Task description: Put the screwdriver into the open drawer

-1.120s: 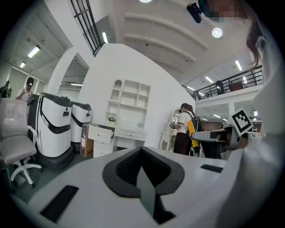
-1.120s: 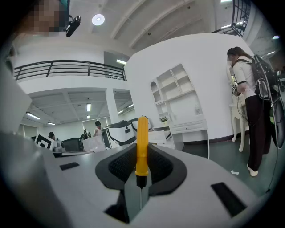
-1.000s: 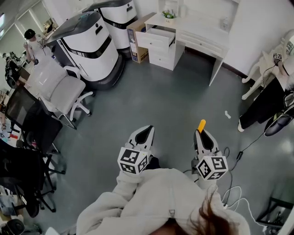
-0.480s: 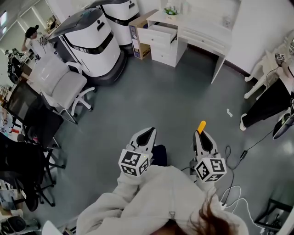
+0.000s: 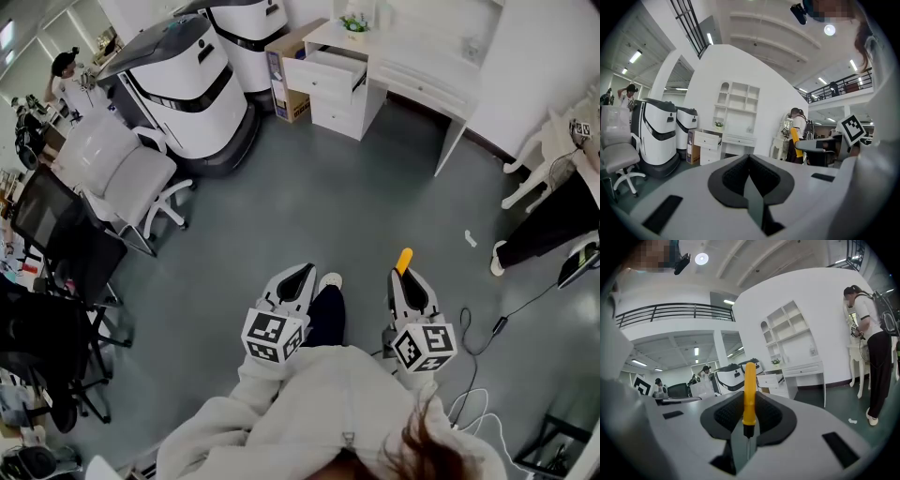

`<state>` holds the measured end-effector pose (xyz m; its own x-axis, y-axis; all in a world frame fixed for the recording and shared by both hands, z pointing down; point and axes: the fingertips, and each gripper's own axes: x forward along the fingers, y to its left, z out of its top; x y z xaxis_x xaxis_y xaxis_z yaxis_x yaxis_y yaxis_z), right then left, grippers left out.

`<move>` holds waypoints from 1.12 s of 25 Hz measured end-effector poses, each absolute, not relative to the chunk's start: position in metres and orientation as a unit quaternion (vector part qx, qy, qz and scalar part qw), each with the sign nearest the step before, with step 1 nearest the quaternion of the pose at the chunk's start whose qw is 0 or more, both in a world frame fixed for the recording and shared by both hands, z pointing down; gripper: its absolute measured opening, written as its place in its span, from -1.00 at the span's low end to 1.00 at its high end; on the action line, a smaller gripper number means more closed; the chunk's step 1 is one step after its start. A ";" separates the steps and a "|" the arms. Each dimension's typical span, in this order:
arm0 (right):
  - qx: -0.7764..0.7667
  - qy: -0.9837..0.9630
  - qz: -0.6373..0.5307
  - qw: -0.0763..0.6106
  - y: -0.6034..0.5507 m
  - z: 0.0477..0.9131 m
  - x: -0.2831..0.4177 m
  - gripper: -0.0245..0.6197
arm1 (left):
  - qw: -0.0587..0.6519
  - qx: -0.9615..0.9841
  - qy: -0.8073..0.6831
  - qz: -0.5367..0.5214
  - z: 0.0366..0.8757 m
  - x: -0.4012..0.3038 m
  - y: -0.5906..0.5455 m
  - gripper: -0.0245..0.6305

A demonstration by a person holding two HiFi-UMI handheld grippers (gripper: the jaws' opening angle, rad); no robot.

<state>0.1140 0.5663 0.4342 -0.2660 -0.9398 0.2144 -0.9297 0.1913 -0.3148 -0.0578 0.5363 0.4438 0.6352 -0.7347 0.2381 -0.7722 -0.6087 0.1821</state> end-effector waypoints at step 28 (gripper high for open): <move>-0.603 0.776 -0.186 0.004 0.329 0.423 0.138 -0.65 | 0.114 0.905 -0.406 0.059 0.421 -0.019 0.285 -0.88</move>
<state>0.1383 0.3295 0.4229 -0.2732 -0.9367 0.2189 -0.9341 0.2039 -0.2932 -0.0187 0.2854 0.4210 0.6633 -0.7214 0.1992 -0.7483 -0.6440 0.1592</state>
